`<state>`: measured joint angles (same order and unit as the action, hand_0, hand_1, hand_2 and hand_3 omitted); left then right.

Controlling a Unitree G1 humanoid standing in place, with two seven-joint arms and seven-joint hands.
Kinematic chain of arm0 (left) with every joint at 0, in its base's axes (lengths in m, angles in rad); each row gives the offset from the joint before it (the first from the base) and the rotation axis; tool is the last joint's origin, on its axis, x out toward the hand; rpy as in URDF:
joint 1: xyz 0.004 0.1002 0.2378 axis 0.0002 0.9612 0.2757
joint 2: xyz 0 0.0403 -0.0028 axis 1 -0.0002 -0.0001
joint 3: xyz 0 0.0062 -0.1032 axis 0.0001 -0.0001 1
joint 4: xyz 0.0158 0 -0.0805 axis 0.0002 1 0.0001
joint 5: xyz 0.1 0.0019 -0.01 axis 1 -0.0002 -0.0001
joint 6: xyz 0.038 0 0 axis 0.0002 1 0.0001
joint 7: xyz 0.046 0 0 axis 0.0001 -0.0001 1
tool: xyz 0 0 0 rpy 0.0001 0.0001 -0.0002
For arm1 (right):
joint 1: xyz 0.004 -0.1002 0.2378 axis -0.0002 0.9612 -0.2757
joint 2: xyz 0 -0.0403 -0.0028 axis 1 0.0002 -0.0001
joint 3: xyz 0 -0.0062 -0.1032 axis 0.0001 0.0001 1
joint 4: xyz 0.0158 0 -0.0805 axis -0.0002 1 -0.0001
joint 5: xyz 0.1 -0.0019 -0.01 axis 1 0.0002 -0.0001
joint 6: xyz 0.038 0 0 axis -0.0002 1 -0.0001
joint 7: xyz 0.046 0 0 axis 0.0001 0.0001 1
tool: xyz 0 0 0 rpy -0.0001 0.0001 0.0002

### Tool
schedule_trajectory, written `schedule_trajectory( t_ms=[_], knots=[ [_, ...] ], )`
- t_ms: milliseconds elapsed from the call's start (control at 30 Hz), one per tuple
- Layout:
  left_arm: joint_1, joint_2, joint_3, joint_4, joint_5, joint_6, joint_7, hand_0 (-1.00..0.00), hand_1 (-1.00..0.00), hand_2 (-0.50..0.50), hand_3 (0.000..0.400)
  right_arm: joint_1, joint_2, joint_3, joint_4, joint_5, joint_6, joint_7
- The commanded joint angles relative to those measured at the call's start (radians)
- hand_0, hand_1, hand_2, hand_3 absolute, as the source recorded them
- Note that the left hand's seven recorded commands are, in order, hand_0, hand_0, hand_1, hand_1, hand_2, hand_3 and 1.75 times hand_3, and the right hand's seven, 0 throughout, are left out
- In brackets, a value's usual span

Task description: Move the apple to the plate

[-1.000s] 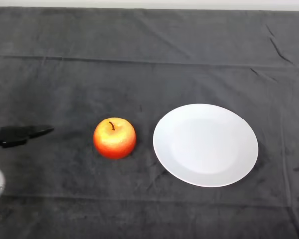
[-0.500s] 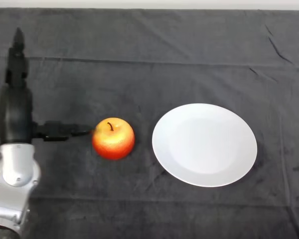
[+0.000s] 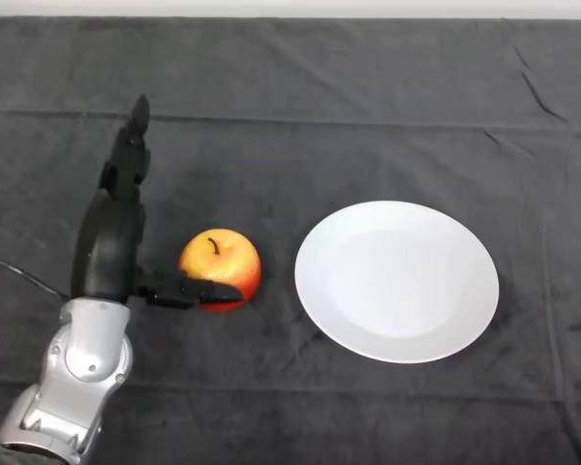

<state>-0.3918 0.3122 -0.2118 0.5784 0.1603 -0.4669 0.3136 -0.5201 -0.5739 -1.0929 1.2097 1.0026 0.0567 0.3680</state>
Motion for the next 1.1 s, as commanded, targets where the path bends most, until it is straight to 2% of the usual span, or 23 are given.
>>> schedule_trajectory(
  t_ms=[33, 267, 533, 1100],
  knots=[
    [-0.053, 0.003, -0.022, 0.042, 0.002, -0.024, -0.012, 0.00, 0.00, 0.00, 0.000, 0.016, 0.006, 0.0001, -0.050, 0.0163, 0.001, -0.0084],
    [-0.100, -0.011, -0.057, 0.170, -0.002, -0.071, -0.012, 0.00, 0.00, 0.00, 0.000, 0.016, 0.006, -0.0001, -0.049, 0.0166, 0.001, -0.0085],
    [-0.154, -0.032, -0.094, 0.296, -0.005, -0.092, -0.009, 0.00, 0.00, 0.00, 0.000, 0.015, 0.005, -0.0007, -0.047, 0.0172, 0.001, -0.0078],
    [-0.217, -0.055, -0.148, 0.480, -0.014, -0.139, -0.010, 0.00, 0.00, 0.00, 0.000, 0.013, 0.002, -0.0023, -0.041, 0.0185, 0.001, -0.0049]
  ],
)
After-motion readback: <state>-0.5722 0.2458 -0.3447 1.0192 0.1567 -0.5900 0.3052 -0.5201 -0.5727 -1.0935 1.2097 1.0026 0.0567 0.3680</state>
